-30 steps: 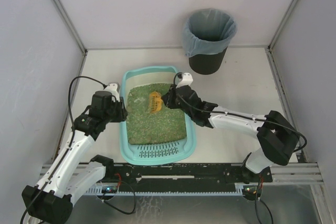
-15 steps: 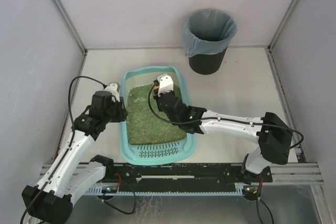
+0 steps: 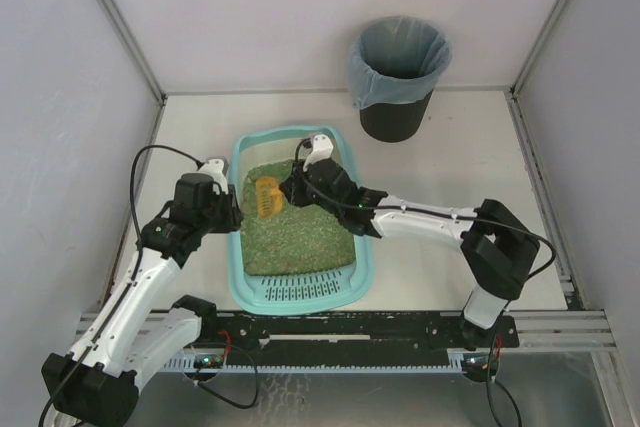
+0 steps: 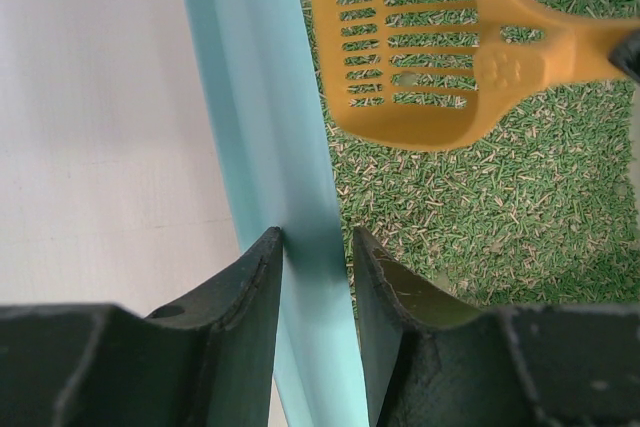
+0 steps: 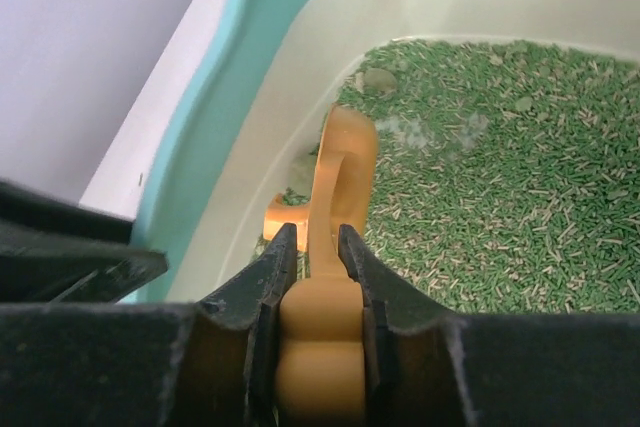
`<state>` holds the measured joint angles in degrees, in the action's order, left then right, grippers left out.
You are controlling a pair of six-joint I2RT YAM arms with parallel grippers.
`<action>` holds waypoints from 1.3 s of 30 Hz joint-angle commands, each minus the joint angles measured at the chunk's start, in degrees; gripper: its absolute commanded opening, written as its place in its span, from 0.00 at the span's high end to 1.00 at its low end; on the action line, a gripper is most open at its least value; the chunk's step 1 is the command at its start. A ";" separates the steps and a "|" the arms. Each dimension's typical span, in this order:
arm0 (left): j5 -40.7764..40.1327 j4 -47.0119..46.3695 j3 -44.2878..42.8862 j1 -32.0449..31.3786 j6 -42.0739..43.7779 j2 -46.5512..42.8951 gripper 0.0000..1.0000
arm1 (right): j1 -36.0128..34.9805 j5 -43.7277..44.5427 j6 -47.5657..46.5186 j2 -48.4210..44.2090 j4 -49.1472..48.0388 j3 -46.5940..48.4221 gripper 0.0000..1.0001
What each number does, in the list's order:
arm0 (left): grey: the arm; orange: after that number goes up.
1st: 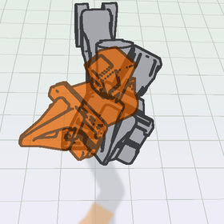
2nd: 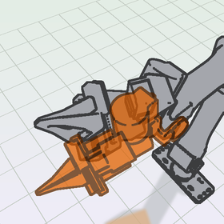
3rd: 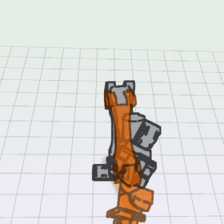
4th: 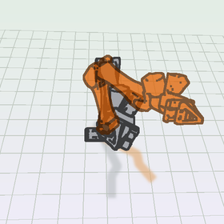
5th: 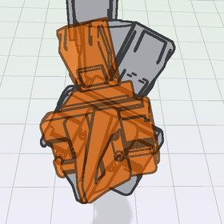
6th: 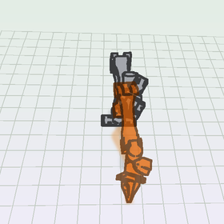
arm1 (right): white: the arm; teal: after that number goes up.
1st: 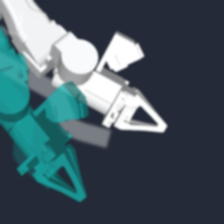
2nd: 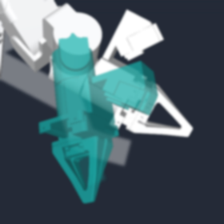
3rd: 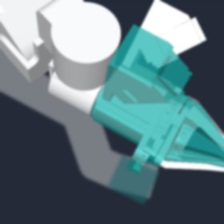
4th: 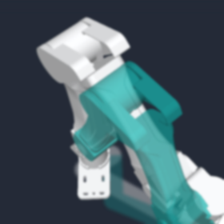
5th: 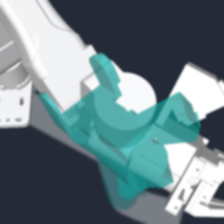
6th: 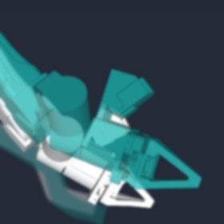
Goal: Clean the litter box
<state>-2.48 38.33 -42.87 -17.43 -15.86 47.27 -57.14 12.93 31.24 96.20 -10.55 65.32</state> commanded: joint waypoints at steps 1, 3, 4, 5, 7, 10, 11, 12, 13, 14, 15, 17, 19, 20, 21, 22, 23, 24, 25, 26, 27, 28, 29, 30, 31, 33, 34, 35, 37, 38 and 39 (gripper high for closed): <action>1.73 -2.04 0.11 -0.01 0.59 0.15 0.62 | 4.31 -10.02 13.98 3.24 -2.90 1.15 1.00; 1.75 -2.07 0.10 0.03 0.61 0.16 0.62 | 5.51 -9.83 17.34 4.58 -1.49 1.14 1.00; 1.75 -2.11 0.04 -0.02 0.63 0.19 0.62 | 5.89 -9.28 18.24 5.05 -0.85 1.19 1.00; 1.74 -2.06 0.07 0.07 0.62 0.19 0.62 | 6.05 -8.53 18.58 5.47 -0.34 1.20 1.00; 1.88 -2.11 0.04 -0.02 0.61 0.21 0.62 | 6.09 -7.51 18.81 6.14 0.40 1.16 1.00; 1.99 -2.10 0.04 0.03 0.62 0.30 0.62 | 6.59 -9.86 20.28 7.59 0.43 1.52 1.00; 2.00 -2.11 0.03 0.05 0.62 0.43 0.62 | 6.77 -11.33 21.05 8.17 -0.05 1.55 1.00; 1.97 -2.09 0.05 0.03 0.58 0.39 0.62 | 6.86 -12.55 21.92 8.73 -0.62 1.57 1.00; 1.96 -2.07 0.03 0.04 0.57 0.44 0.62 | 6.82 -13.64 22.76 9.65 -1.29 1.68 1.00; 1.99 -2.11 0.03 0.03 0.61 0.37 0.62 | 6.85 -15.29 23.57 10.59 -1.97 1.95 1.00; 1.88 -2.11 0.02 -0.02 0.60 0.43 0.62 | 6.87 -17.94 24.58 11.57 -2.65 2.37 1.00; 1.87 -2.06 0.07 0.04 0.57 0.43 0.62 | 6.95 -21.93 26.92 13.85 -4.82 2.94 1.00; 1.85 -2.09 0.05 0.05 0.57 0.43 0.62 | 6.88 -24.98 29.05 15.70 -7.49 3.07 1.00; 1.79 -2.07 0.07 0.03 0.59 0.45 0.62 | 6.80 -26.08 29.80 16.36 -8.56 3.10 1.00; 1.78 -2.05 0.08 0.02 0.57 0.44 0.62 | 6.86 -26.94 30.23 16.80 -9.51 3.08 1.00; 1.80 -2.09 0.08 0.03 0.59 0.46 0.62 | 6.87 -27.55 30.45 16.93 -10.10 3.14 1.00; 1.80 -2.06 0.07 0.03 0.60 0.46 0.62 | 6.87 -27.79 30.46 16.91 -10.45 3.12 1.00; 1.78 -2.10 0.09 0.03 0.57 0.45 0.62 | 6.96 -27.91 30.35 16.65 -10.72 3.14 1.00; 1.82 -2.05 0.07 0.03 0.62 0.48 0.62 | 7.00 -28.00 30.17 16.38 -10.91 3.03 1.00; 1.78 -2.03 0.08 0.04 0.59 0.47 0.62 | 7.11 -28.11 29.99 15.90 -11.20 2.89 1.00; 1.78 -2.04 0.08 0.03 0.62 0.52 0.62 | 7.20 -28.11 29.93 15.41 -12.14 2.42 1.00; 1.78 -2.03 0.02 0.03 0.57 0.54 0.62 | 7.35 -28.05 29.95 14.56 -13.07 1.73 1.00; 1.78 -1.98 0.06 0.03 0.59 0.50 0.62 | 7.46 -27.85 30.05 13.87 -14.16 1.05 1.00; 1.78 -2.00 0.06 0.06 0.57 0.44 0.62 | 7.60 -27.61 30.27 13.27 -15.06 0.39 1.00; 1.79 -2.02 0.07 0.03 0.61 0.47 0.62 | 7.70 -27.39 30.46 12.64 -15.86 -0.26 1.00; 1.81 -2.05 0.02 0.05 0.62 0.53 0.62 | 7.90 -26.83 31.13 11.70 -17.68 -1.50 1.00; 1.84 -2.03 -0.01 0.04 0.61 0.52 0.62 | 7.99 -26.48 31.53 11.26 -18.67 -2.28 1.00; 1.87 -2.03 0.02 0.03 0.58 0.54 0.62 | 8.05 -26.25 31.96 10.94 -19.56 -2.90 1.00; 1.84 -2.02 0.08 0.08 0.61 0.50 0.62 | 8.10 -25.51 32.67 10.41 -21.34 -4.06 1.00; 1.87 -2.03 0.02 0.02 0.64 0.50 0.62 | 8.22 -25.12 32.98 10.21 -21.99 -4.48 1.00; 1.82 -2.06 0.04 0.03 0.62 0.53 0.62 | 8.19 -24.78 33.13 9.97 -22.51 -4.90 1.00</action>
<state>-3.20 38.50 -42.87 -17.21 -15.79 47.62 -47.53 -8.73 60.86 109.27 -26.55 61.58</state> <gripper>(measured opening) 0.383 0.191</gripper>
